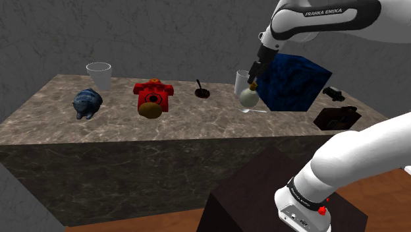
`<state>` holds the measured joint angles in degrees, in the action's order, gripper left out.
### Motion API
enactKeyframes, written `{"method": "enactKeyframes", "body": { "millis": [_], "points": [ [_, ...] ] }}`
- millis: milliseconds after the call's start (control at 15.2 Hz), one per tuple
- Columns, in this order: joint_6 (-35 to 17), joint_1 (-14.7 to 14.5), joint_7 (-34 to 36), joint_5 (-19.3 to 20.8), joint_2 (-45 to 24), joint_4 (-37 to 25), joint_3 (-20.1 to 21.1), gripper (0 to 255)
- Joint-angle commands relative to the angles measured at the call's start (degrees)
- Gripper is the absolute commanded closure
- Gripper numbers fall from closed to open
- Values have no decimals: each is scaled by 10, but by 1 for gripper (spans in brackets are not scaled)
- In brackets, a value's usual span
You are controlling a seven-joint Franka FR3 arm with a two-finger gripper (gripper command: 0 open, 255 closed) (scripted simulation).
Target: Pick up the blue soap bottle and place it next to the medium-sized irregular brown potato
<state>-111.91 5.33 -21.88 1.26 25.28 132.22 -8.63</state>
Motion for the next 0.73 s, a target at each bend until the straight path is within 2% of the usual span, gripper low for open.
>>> {"method": "enactKeyframes", "body": {
  "millis": [0, 660],
  "points": [
    [-20, 7, -18, 4, -33, -14, -16, 0],
    [-89, 36, -109, -14, -210, -119, -84, 0]
  ]
}}
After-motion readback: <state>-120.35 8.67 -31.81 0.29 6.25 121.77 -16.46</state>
